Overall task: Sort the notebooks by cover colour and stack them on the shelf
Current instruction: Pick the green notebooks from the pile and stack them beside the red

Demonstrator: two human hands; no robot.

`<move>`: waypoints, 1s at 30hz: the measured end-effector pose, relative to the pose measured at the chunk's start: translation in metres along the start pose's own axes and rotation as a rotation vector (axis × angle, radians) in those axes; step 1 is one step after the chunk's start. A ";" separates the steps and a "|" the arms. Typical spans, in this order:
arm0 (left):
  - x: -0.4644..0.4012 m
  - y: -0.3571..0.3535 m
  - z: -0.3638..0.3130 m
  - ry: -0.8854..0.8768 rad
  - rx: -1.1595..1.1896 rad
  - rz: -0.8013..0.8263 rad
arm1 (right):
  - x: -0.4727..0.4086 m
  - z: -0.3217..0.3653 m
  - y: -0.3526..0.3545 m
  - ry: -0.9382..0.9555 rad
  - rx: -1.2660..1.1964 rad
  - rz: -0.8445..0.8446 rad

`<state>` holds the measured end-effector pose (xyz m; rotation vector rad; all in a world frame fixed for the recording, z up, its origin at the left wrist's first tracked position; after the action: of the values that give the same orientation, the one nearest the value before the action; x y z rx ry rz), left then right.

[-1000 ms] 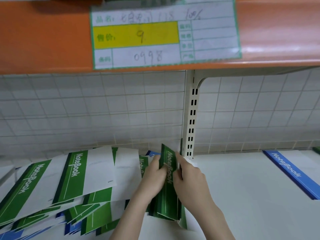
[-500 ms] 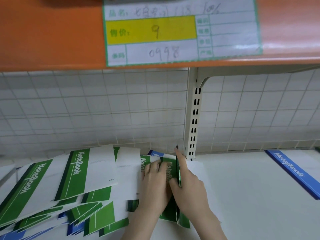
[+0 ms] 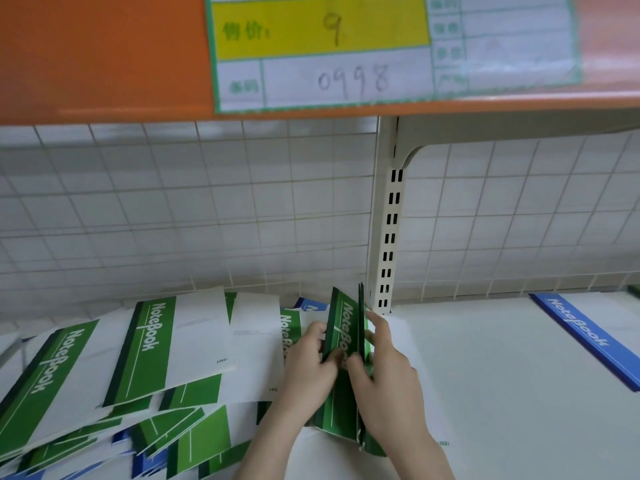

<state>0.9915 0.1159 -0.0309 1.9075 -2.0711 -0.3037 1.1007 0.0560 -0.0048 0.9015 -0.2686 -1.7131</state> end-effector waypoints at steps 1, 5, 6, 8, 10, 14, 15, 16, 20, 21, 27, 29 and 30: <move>0.001 0.001 -0.001 0.003 0.029 0.014 | -0.003 0.002 0.003 0.015 -0.014 0.018; 0.002 0.006 -0.007 0.023 0.224 0.063 | -0.022 0.007 0.018 0.082 -0.087 0.007; 0.002 0.008 -0.007 0.021 0.266 0.062 | -0.025 0.008 0.019 0.089 -0.081 0.002; 0.003 0.010 -0.010 0.022 0.332 0.095 | -0.027 0.008 0.017 0.083 -0.080 -0.001; 0.004 0.010 -0.011 0.032 0.342 0.139 | -0.025 0.010 0.012 0.070 -0.098 -0.002; 0.008 0.011 -0.012 0.070 0.221 0.148 | -0.017 0.011 -0.003 0.082 -0.090 0.037; 0.009 0.010 -0.011 0.074 0.199 0.176 | -0.016 0.011 -0.005 0.089 -0.095 0.048; 0.009 0.008 -0.009 0.076 0.184 0.209 | -0.015 0.010 -0.006 0.095 -0.110 0.049; 0.007 0.009 -0.006 0.075 0.137 0.214 | -0.017 -0.001 -0.003 0.091 -0.177 0.057; 0.006 0.010 -0.005 0.075 0.125 0.196 | -0.018 -0.004 -0.002 0.079 -0.180 0.068; 0.001 0.013 -0.001 0.090 0.288 0.120 | -0.015 -0.021 0.016 0.043 -0.263 -0.245; 0.003 0.019 -0.009 -0.039 0.355 0.083 | -0.015 -0.025 0.023 0.053 -0.185 -0.370; 0.005 0.021 -0.014 -0.114 0.372 0.064 | -0.016 -0.026 0.024 0.051 -0.196 -0.397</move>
<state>0.9771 0.1131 -0.0098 2.0609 -2.3954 -0.0095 1.1378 0.0687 -0.0015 0.8914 0.1210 -2.0350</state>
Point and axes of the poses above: each hand's wrist, its own x-axis away from the middle knuckle, its own y-axis out of the back of the hand, z = x × y, the point moved 4 cm from there along -x, towards the middle knuckle, and after that the axes turned 14 degrees about y, right-handed, at the moved point
